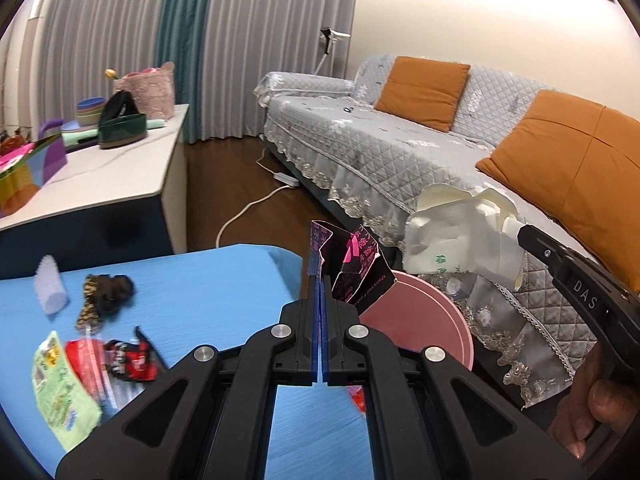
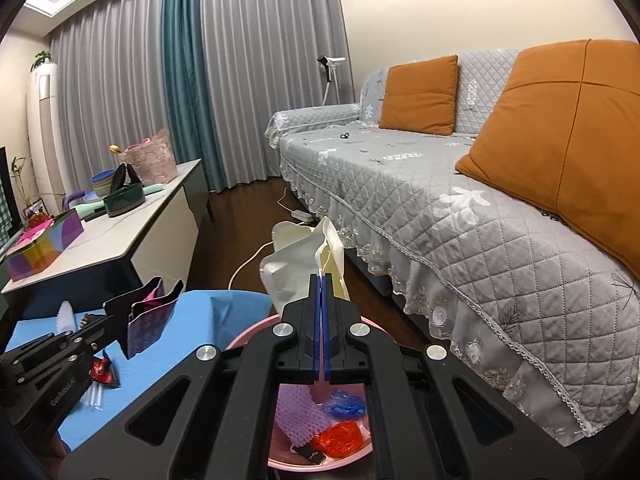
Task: Collect trash
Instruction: 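Carry the card and foam box in both grippers over the pink bin, then open both grippers to drop the card and foam box into the bin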
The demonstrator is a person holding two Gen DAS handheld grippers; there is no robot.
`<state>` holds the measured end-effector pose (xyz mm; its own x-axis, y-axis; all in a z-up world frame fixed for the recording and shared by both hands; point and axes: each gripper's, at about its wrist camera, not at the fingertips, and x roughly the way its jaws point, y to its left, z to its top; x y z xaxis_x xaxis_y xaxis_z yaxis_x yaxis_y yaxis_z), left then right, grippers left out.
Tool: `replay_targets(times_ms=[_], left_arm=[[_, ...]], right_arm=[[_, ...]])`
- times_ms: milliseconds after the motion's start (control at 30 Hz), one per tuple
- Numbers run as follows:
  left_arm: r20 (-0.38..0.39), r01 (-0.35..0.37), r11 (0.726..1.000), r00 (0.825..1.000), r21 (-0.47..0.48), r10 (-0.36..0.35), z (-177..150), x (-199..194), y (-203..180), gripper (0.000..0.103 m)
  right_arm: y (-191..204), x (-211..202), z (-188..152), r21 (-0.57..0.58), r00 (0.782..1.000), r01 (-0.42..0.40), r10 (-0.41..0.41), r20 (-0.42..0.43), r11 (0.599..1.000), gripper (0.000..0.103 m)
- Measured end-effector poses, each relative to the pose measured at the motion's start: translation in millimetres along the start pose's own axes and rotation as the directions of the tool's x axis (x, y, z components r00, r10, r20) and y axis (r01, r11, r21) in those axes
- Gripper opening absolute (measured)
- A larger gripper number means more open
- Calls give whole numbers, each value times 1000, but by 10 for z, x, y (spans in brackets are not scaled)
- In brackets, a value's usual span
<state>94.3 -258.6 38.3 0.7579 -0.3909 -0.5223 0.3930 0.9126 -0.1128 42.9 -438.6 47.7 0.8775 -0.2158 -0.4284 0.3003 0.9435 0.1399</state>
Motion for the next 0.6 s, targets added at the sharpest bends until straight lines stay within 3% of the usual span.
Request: replay_targets(times_ms=[600], left_arm=[[-79, 37, 999, 996, 15, -35, -62, 574, -200, 0]], right_arm=[[-174, 329, -39, 9, 998, 48, -47, -41, 999, 1]])
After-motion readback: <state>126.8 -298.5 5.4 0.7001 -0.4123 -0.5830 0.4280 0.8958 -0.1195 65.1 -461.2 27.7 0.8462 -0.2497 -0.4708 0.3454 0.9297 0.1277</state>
